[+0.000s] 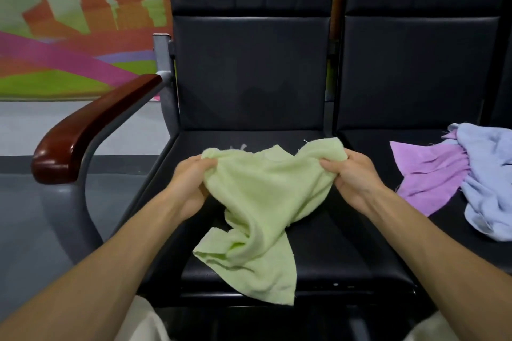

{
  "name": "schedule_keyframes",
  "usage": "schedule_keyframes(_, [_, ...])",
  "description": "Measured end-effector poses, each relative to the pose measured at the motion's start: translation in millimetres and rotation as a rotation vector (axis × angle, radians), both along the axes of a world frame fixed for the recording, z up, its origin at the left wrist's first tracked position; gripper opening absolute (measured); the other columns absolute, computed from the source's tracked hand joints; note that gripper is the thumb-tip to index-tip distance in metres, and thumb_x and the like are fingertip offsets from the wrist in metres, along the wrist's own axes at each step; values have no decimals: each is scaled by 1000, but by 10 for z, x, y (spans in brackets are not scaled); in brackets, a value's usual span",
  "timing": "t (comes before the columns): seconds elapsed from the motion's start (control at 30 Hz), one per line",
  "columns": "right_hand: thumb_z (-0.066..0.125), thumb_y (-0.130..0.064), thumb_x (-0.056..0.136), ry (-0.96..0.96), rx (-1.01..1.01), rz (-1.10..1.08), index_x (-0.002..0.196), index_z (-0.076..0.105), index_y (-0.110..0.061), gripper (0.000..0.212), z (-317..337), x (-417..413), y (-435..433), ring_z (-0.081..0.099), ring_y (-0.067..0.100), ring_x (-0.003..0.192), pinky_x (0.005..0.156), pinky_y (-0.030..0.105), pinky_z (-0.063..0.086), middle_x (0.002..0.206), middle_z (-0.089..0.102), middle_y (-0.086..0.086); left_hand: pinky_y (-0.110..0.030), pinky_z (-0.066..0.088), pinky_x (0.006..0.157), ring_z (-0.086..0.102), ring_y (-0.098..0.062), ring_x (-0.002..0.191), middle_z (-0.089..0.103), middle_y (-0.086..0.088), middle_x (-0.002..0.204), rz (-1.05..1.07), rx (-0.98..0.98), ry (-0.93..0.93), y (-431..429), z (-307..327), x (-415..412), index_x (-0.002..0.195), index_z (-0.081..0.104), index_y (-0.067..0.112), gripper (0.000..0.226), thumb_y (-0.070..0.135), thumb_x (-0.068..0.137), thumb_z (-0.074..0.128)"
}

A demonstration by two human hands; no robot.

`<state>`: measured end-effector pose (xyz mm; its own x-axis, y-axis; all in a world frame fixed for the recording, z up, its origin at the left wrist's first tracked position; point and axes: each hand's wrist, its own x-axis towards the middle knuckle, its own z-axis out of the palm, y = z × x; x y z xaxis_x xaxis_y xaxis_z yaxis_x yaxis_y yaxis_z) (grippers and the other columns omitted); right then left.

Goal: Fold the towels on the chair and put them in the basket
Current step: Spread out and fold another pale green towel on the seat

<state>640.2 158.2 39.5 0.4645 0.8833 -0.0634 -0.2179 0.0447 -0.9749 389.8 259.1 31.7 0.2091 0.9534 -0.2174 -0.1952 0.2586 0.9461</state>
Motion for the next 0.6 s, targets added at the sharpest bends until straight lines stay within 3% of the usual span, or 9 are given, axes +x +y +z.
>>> schedule_keyframes(0.1, [55,2,93,-6,29,-257,98,68,-13,21,-29,47,28,67,15,86,74,28,54,94,70,2,-33,57,73,68,-26,91,69,-15,102,14,-62,-173,24,35,-178,111,60,1,24,-1,88,54])
schedule_keyframes(0.2, [51,-14,92,-419,-5,-432,86,62,-23,15,-71,53,42,51,9,69,64,27,40,76,58,-7,-29,54,57,66,-21,75,67,-11,94,-46,-95,-72,-18,37,-255,103,62,2,24,-6,84,49])
schedule_keyframes(0.23, [52,-18,92,-498,-9,-399,88,61,-28,13,-77,38,35,51,8,68,64,26,40,76,57,-9,-30,53,55,66,-22,73,66,-12,94,-78,-124,-30,-24,24,-263,101,62,2,25,-6,81,48])
schedule_keyframes(0.3, [60,-17,89,-433,-54,-200,105,60,-29,20,-72,5,21,60,8,83,72,27,49,92,65,-10,-33,51,60,64,-25,74,65,-13,93,-182,-173,60,-25,-9,-290,98,61,2,24,-1,80,47])
schedule_keyframes(0.4, [69,4,80,-227,-262,232,113,65,-6,35,-69,51,-8,69,24,98,88,36,54,108,72,10,-33,50,64,65,-22,72,65,-11,89,-267,-190,194,20,-77,-337,91,62,6,16,21,89,56])
schedule_keyframes(0.43, [68,10,78,-216,-331,316,113,66,-1,38,-101,97,-10,69,26,101,93,37,53,109,72,12,-33,51,64,66,-21,74,66,-10,94,-246,-160,326,49,-117,-355,96,63,5,25,29,88,62])
schedule_keyframes(0.53, [75,9,72,-421,-440,300,115,66,3,44,-209,241,-14,68,25,104,102,38,48,107,72,12,-32,47,70,62,-20,87,64,-7,102,-261,88,1138,75,-195,-412,106,58,4,53,49,80,69])
schedule_keyframes(0.57, [80,1,71,-563,-466,255,112,68,2,44,-237,276,-17,67,22,102,102,37,48,106,73,11,-31,45,71,60,-20,88,62,-6,102,-278,161,1305,75,-208,-414,104,58,6,50,50,82,67])
schedule_keyframes(0.6, [84,-8,70,-710,-498,216,109,70,1,43,-262,301,-20,67,19,99,98,33,50,103,73,10,-31,44,71,59,-21,88,62,-6,101,-289,187,1354,58,-190,-407,101,58,6,45,48,85,65])
